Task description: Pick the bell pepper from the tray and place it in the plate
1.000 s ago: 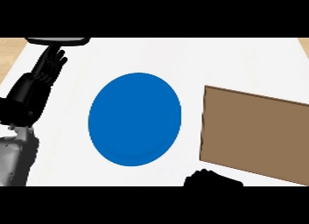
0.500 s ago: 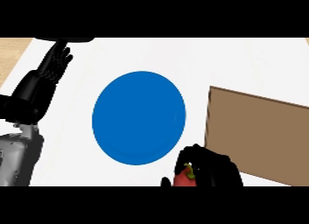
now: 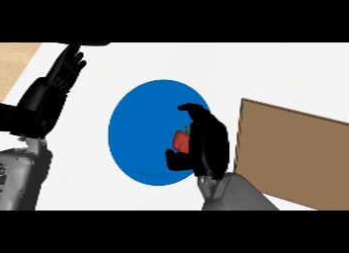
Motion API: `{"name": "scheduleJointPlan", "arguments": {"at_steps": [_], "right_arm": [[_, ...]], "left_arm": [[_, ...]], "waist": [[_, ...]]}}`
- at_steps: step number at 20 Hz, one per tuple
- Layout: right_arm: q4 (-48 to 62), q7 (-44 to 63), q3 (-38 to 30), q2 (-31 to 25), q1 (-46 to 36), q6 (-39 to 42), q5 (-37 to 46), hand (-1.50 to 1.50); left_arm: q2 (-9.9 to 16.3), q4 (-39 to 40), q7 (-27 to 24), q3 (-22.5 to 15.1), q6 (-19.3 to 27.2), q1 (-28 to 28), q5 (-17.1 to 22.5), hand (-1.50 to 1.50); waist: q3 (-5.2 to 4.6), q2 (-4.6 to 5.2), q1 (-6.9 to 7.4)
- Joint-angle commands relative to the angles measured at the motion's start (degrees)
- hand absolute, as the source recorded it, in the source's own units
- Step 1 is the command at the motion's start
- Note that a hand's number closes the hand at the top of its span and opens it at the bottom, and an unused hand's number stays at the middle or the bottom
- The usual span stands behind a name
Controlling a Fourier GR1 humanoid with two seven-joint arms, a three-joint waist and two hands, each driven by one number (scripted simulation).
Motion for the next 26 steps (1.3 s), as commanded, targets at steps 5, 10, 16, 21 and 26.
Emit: {"name": "scheduleJointPlan", "arguments": {"at_steps": [5, 10, 16, 21, 26], "right_arm": [[16.8, -4.0, -2.8, 1.2, -14.1, -21.7, -10.3, -1.50], [20.5, -8.8, -2.6, 1.2, -17.0, -34.8, -17.2, -1.50], [19.3, -14.3, -1.6, 1.2, -15.8, -42.6, -26.1, -1.50], [16.8, -22.8, -4.7, 1.2, -9.4, -43.7, -28.8, -1.50], [0.8, -28.5, -3.8, -4.9, 3.6, -38.7, -29.9, -1.50]], "left_arm": [[-1.6, 0.5, 0.7, -1.4, 0.8, -0.9, -0.9, 0.00], [0.2, 1.0, -1.3, 0.6, -0.8, 0.8, 0.2, 0.00], [0.2, 0.3, -1.9, 2.1, 0.9, 3.1, -0.7, 0.00], [0.8, 0.2, 0.7, 3.1, 1.3, 2.4, -1.1, 0.00], [1.6, -4.1, 3.5, 4.3, 0.2, 4.0, 0.3, 0.00]], "waist": [[0.10, -0.33, 0.18], [0.06, -0.54, -0.42], [0.02, -1.52, -3.88], [0.02, -1.71, -5.79], [0.00, -2.06, -6.55]]}}
